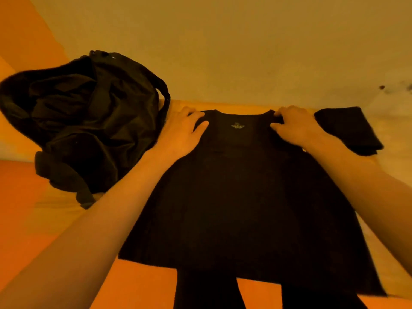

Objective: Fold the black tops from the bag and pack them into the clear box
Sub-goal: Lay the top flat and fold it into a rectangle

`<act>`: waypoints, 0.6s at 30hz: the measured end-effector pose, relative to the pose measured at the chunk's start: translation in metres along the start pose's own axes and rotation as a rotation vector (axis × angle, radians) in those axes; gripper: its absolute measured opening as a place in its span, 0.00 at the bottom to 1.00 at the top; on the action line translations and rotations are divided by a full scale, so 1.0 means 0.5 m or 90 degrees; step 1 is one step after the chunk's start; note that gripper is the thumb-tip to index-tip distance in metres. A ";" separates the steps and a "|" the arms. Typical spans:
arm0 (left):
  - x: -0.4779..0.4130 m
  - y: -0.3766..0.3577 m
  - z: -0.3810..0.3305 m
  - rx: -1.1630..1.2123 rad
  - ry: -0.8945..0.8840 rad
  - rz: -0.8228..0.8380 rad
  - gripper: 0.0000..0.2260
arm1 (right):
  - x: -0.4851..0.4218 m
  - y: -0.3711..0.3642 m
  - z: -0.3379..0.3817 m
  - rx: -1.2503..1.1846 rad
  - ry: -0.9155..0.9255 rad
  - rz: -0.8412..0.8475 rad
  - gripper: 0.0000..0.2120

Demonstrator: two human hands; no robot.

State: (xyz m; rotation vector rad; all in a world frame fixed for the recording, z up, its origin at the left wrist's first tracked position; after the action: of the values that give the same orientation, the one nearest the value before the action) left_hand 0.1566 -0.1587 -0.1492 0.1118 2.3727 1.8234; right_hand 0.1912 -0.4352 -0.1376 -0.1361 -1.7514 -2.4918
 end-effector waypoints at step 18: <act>-0.197 0.000 0.062 0.269 0.060 0.155 0.09 | -0.145 0.037 -0.042 -0.057 -0.065 0.157 0.12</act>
State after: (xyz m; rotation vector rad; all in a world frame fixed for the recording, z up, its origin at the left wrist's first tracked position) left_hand 0.2588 -0.1439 -0.1501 0.3838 2.8887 1.4062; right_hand 0.2650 -0.4592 -0.1365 -0.4625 -1.5492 -2.4206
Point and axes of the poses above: each hand's wrist, its own x-axis away from the middle knuckle, its own y-axis out of the back of the hand, z = x × y, the point moved 5 cm from there along -x, towards the middle knuckle, and after that the axes turned 5 degrees about -x, right-handed, at the moved point
